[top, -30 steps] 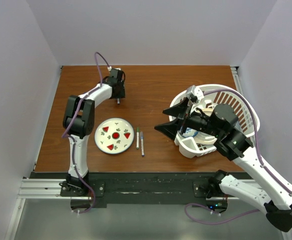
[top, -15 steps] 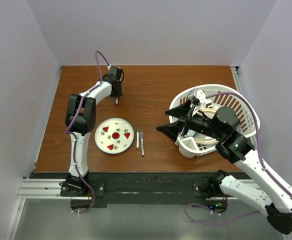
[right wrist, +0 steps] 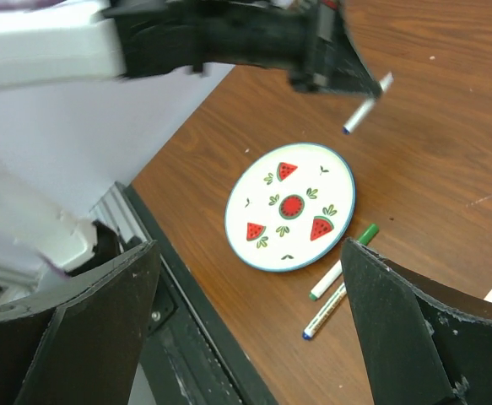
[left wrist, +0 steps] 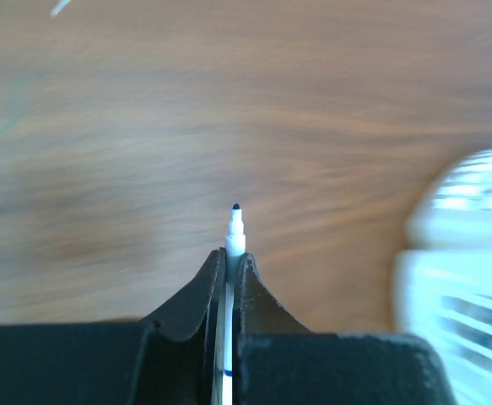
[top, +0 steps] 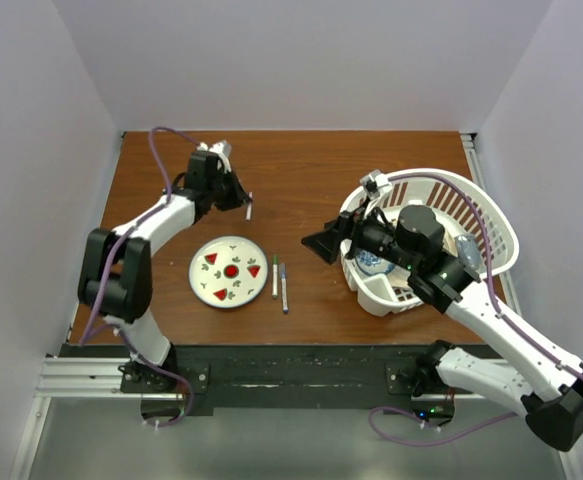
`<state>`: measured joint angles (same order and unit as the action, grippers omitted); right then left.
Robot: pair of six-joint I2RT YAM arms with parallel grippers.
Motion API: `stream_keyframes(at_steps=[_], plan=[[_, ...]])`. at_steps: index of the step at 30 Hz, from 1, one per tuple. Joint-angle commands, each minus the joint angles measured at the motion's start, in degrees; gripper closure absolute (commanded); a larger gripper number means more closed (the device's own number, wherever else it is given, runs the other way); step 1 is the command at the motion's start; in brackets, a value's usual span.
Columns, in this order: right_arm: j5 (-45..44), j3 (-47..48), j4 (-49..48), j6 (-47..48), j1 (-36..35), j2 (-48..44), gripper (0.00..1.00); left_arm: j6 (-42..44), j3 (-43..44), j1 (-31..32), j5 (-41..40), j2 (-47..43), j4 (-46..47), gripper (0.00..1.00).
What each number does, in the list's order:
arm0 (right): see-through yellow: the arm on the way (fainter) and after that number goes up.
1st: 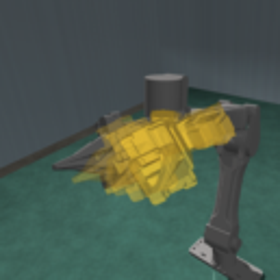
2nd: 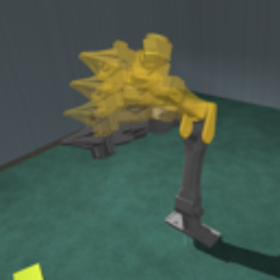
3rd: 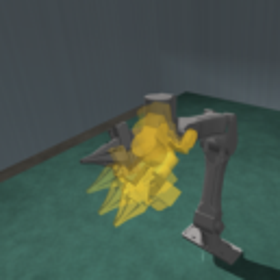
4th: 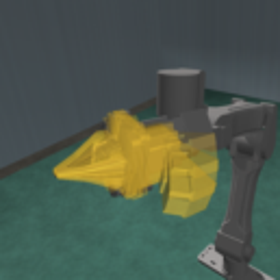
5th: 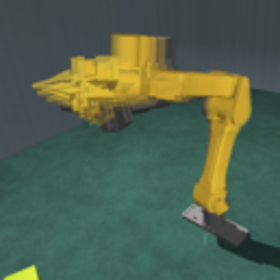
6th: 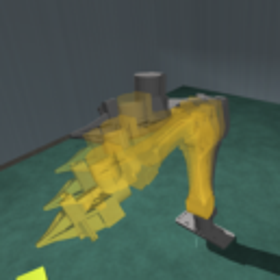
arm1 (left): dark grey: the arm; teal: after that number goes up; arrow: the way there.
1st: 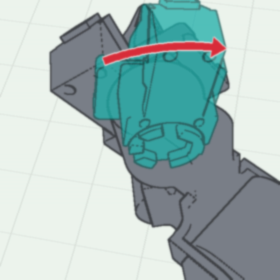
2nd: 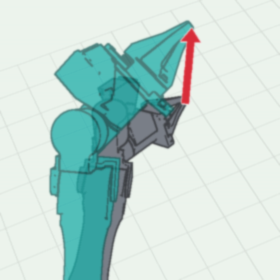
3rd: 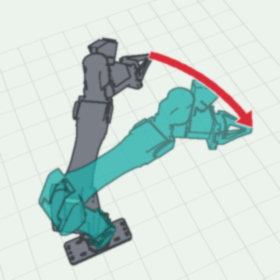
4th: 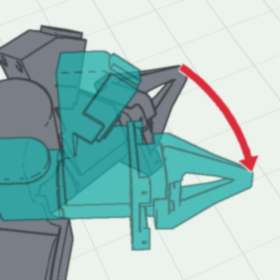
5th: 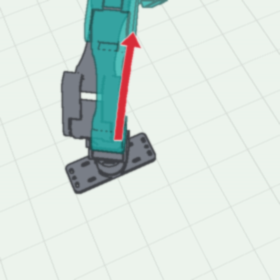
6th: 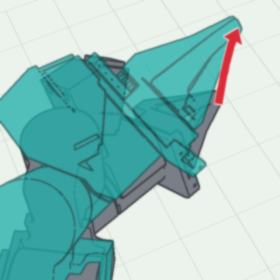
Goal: Insert the pens into the pen caps
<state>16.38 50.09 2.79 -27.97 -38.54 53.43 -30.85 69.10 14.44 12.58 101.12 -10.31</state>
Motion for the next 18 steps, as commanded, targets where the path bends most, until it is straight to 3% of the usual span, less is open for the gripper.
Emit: stream_keyframes(at_steps=[1,3,9,13,18], plan=[[-4.25,-0.69,-6.12,-4.46,-0.04,2.99,0.09,-10.60,-10.02,0.85,12.54,-14.61,22.76,1.00],[-3.90,-0.17,-7.09,-4.90,-0.04,5.61,0.10,-13.43,-16.42,2.26,14.22,-20.51,28.56,1.00],[1.19,-0.25,-16.66,-7.10,-0.04,11.43,0.12,-20.47,-24.79,8.14,15.46,-29.39,42.87,1.00],[6.11,-1.39,-25.53,-9.47,0.05,15.99,0.17,-22.14,-26.12,12.80,15.46,-31.77,45.29,1.00],[7.79,-1.92,-31.34,-11.85,0.05,18.55,0.26,-25.92,-29.46,13.86,14.67,-34.85,50.81,1.00]])
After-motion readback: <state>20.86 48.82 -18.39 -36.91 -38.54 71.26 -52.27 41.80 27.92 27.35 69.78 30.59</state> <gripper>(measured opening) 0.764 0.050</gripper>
